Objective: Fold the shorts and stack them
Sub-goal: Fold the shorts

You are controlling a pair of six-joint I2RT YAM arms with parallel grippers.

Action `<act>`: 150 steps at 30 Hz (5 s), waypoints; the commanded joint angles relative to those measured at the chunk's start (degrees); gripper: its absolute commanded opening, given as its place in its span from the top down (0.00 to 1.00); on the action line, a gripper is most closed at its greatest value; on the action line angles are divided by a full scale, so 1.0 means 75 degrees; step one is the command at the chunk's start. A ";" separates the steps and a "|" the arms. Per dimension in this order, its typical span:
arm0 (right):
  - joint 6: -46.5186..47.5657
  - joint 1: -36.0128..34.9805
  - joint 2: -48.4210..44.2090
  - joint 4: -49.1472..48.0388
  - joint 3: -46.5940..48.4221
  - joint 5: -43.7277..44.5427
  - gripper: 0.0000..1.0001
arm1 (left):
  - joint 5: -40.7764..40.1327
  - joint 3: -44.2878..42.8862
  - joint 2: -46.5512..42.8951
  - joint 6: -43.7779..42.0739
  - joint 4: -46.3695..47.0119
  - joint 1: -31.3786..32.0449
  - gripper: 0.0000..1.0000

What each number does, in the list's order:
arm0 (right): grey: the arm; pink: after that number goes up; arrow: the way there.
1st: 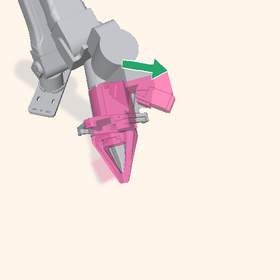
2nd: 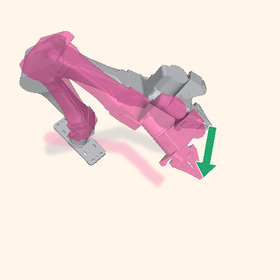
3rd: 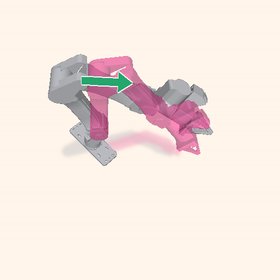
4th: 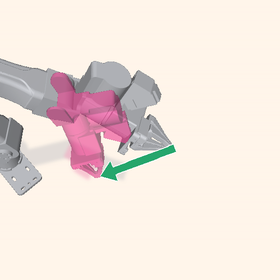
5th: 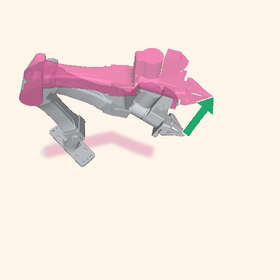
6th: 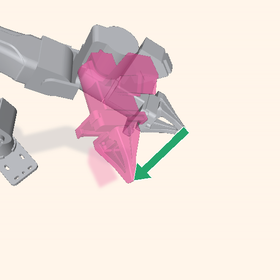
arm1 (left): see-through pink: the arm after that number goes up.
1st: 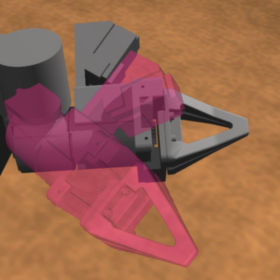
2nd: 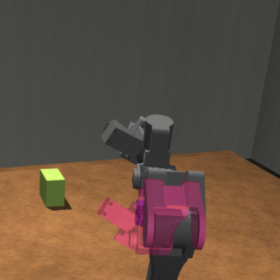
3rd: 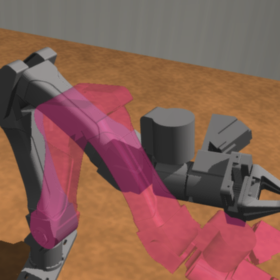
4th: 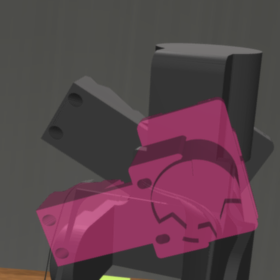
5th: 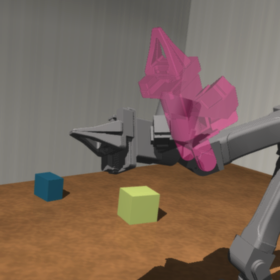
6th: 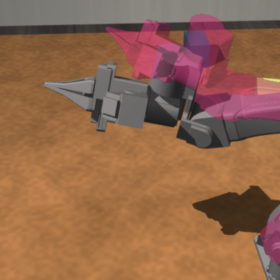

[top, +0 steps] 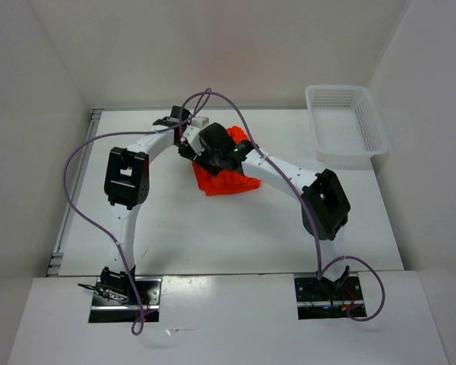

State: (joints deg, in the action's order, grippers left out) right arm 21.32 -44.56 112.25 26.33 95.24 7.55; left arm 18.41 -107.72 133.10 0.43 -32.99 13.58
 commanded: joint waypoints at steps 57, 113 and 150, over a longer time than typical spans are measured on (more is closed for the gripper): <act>0.0333 0.1007 0.1030 -0.2315 -0.1976 0.0187 0.99 | -0.0322 -0.0086 -0.1398 -0.0057 -0.1273 -0.0639 0.90; 0.1878 0.0116 0.1344 -0.1904 -0.0816 -0.0598 0.50 | -0.0580 -0.0719 -0.0590 -0.0057 -0.1449 -0.1143 0.74; 0.0583 0.0385 -0.0387 -0.1307 -0.0922 -0.1158 0.55 | 0.1905 -0.1729 -0.0073 -0.0057 -0.0570 -0.2549 0.00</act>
State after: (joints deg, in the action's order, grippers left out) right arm 31.79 -43.13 115.26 15.62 84.01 3.38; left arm 34.11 -121.73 138.82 0.30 -38.41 -5.58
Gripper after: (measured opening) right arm 0.445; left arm 0.972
